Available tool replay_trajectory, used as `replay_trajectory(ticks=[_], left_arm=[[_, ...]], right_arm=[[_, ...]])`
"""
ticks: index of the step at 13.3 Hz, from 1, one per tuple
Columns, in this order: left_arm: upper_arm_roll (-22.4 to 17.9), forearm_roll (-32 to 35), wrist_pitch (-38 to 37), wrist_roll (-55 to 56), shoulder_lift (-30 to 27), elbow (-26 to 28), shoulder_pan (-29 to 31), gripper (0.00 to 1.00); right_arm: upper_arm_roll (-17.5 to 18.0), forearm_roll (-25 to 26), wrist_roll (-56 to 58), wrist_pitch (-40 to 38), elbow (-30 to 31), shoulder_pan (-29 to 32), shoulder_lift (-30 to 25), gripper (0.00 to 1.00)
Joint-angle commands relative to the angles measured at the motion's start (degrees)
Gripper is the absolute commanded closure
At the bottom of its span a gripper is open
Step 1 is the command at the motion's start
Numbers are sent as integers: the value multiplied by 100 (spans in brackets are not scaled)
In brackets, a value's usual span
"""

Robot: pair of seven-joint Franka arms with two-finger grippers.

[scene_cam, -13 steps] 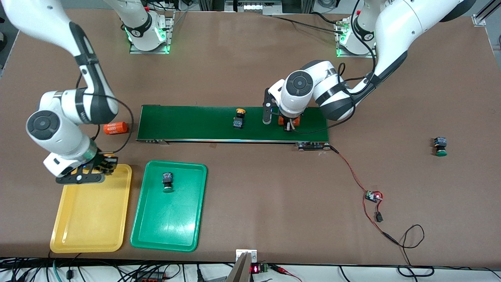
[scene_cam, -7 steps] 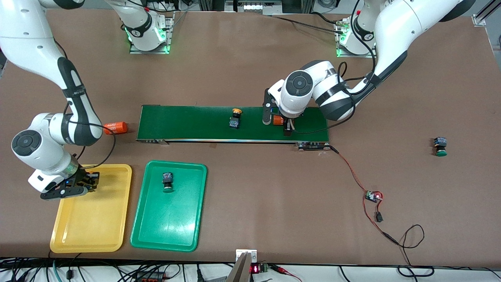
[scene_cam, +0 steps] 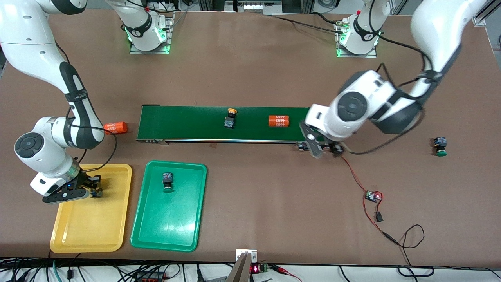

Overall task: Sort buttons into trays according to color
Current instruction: 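Release the yellow button in the yellow tray and lift the right gripper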

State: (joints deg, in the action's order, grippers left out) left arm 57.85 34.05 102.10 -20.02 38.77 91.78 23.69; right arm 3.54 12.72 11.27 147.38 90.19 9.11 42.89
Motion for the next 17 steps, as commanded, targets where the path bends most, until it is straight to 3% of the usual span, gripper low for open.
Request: replay_trajectory(ticks=[1,4,6,10,14,17], left_arm=[[-19,40,-583,1014,-36,-431,266,0],[-211,49,-744,1395,-1,-792,557,0],[-624,49,-744,1422,16,-1073,558,0],[-1502,58,-674,1431,174,-1302,531,0],[-2356,14,-138,1474,429,-1374,732,0],[-2392,-65,-181,2282,412,-989,1320,0]], right_arm=[[42,-7,121,54,-107,39,70,38],[77,-181,68,-156,94,-40,-236,36],[120,-471,-142,-926,175,-180,-622,32],[121,-508,-1230,-2256,314,-690,-1352,29],[383,-832,-2163,-2407,1140,-919,-2196,17],[717,-842,-2892,-2381,1807,-1042,-2688,12]])
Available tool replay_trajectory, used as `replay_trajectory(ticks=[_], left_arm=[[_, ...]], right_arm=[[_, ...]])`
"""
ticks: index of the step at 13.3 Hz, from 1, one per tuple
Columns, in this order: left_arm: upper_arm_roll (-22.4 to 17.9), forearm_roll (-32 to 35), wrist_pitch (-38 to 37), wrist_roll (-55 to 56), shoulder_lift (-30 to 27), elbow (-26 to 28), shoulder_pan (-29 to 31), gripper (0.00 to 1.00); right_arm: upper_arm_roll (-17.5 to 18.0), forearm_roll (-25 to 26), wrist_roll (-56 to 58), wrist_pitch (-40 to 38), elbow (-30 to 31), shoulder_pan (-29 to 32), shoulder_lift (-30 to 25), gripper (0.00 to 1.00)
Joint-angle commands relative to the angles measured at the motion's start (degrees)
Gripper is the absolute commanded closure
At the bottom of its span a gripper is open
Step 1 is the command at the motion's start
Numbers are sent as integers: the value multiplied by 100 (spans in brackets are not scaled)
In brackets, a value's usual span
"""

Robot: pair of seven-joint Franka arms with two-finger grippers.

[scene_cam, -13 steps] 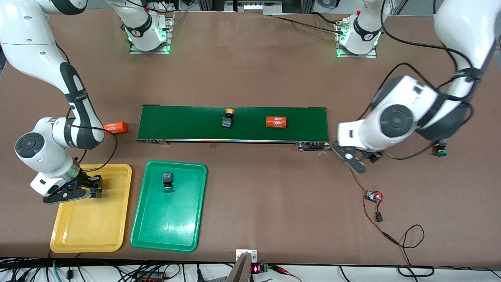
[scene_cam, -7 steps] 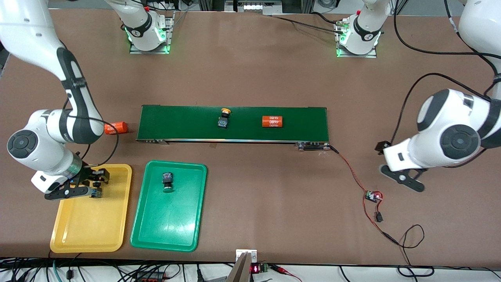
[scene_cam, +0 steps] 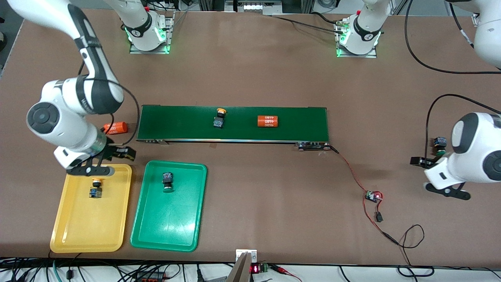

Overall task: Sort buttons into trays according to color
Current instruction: 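Release the yellow button in the yellow tray and lift the right gripper, then grasp the yellow button with the right gripper while the left gripper grasps green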

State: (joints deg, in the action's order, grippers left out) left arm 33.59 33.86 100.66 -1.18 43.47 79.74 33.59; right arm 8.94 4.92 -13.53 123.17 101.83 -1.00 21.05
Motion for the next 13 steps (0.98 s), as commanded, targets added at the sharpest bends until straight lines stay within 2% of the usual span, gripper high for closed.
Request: replay_trajectory(ticks=[1,3,8,10,12,13], left_arm=[[33,-37,-99,417,-58,322,542,0],[-10,42,-144,382,-15,551,955,0],[-143,454,918,355,-93,1561,1466,0],[-151,464,1017,329,-119,1729,1493,0],[-160,499,1052,102,-129,1861,1589,0],[-160,629,1052,-74,-120,1887,1625,0]], right_arm=[[370,-61,-657,84,898,-14,-697,10],[599,-148,-1088,41,1041,-14,-909,9],[1293,-184,-1960,190,1804,21,-1462,8],[1443,-236,-1978,286,2085,21,-1603,7],[1558,-683,-2048,470,2314,4,-1657,5],[1645,-694,-2092,576,2385,3,-1657,5]])
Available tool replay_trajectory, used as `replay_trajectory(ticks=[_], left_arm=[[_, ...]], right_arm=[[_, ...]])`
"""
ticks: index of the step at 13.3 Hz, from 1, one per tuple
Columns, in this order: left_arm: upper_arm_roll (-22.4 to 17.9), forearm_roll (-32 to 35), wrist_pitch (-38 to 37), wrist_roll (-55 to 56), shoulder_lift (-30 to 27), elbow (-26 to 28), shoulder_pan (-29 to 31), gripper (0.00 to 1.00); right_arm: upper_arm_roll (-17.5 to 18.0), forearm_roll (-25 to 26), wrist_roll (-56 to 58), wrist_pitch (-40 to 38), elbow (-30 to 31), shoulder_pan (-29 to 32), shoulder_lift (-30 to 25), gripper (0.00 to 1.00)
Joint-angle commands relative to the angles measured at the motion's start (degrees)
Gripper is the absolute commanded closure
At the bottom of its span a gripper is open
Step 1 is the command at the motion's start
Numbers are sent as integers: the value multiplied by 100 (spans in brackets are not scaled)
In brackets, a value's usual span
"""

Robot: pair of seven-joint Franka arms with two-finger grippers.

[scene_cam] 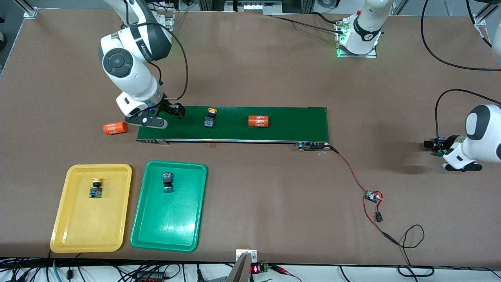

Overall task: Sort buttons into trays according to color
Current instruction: 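Grasp the yellow button with the right gripper while the left gripper grasps green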

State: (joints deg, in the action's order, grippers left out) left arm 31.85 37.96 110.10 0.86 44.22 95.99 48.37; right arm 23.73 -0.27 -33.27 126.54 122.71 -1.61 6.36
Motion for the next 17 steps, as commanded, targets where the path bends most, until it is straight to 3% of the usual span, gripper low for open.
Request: replay_trajectory(ticks=[1,5,7,9,12,13,17], left_arm=[[15,316,108,-427,-195,271,146,0],[6,379,143,-701,-151,271,172,0],[6,379,432,-876,-72,297,330,16],[15,370,442,-991,-63,306,357,51],[23,344,381,-1027,-72,306,348,84],[32,326,381,-1018,-72,297,348,89],[207,256,198,-991,-168,201,295,90]], right_arm=[[228,-175,-188,335,349,56,-188,5],[439,-132,-267,941,525,29,-153,1],[474,-122,-268,1310,692,21,-118,0],[492,-79,-268,1452,754,-32,-13,0],[492,-61,-268,1566,754,-67,224,0],[492,0,-268,1610,754,-67,295,0],[483,97,-268,1847,754,-67,585,0]])
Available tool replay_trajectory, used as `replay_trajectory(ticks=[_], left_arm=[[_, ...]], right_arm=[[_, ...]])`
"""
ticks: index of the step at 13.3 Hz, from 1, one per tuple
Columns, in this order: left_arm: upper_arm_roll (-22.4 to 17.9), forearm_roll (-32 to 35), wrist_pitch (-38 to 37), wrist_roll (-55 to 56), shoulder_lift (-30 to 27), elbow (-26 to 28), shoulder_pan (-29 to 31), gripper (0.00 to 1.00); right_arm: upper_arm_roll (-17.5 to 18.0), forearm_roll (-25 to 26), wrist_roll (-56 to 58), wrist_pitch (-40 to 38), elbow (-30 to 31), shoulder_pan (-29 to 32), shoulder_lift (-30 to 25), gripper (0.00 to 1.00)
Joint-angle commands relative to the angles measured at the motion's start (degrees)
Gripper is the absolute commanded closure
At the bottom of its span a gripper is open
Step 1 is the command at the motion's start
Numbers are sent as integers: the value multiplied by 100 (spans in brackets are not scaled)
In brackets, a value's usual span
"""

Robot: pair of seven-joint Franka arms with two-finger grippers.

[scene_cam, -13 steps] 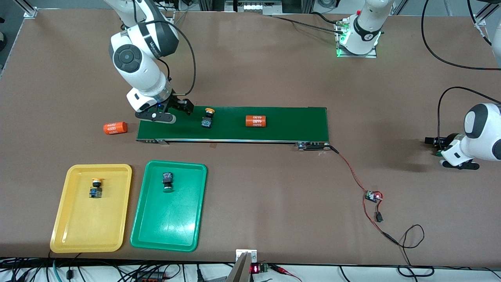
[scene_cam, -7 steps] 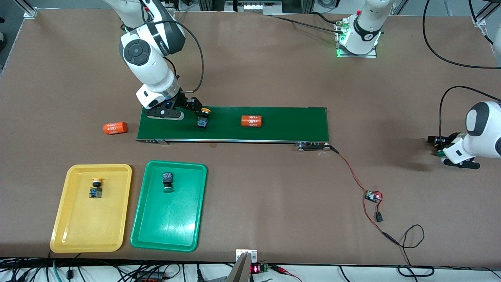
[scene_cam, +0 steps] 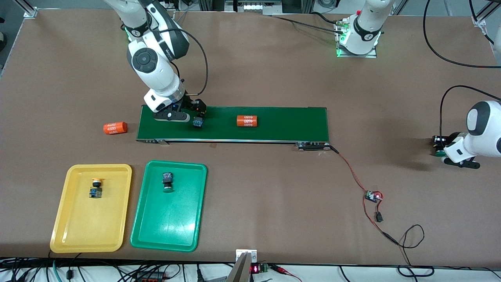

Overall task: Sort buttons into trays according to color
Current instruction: 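Carry the yellow button to the yellow tray while the left gripper places green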

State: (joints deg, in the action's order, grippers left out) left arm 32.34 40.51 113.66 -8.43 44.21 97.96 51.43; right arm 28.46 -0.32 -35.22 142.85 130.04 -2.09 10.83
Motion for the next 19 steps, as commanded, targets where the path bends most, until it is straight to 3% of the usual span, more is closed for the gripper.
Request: replay_trajectory(ticks=[1,5,8,10,13,15,17,19], left_arm=[[437,-25,-473,-28,-236,-57,25,90],[1536,-728,-1958,-71,-228,-725,-97,90],[2127,-755,-2321,34,-237,-848,-570,90],[2128,-1156,-2383,60,-220,-928,-966,89],[2181,-2106,-2340,480,-211,-937,-1589,90],[2154,-2528,-2104,1111,-114,-919,-2195,89],[2128,-2548,-1962,2121,-9,-849,-2933,88],[2119,-2557,-1699,2939,149,-840,-3435,88]], right_arm=[[10,102,-73,304,22,-19,217,0],[10,277,-73,446,22,24,410,0],[-42,558,-73,463,13,86,525,2],[-130,699,-73,463,13,86,578,17],[-157,796,-73,489,-13,104,613,29],[-209,867,-64,507,-13,130,630,50],[-236,876,-3,490,-48,174,613,71],[-262,876,67,428,-258,227,569,79]])
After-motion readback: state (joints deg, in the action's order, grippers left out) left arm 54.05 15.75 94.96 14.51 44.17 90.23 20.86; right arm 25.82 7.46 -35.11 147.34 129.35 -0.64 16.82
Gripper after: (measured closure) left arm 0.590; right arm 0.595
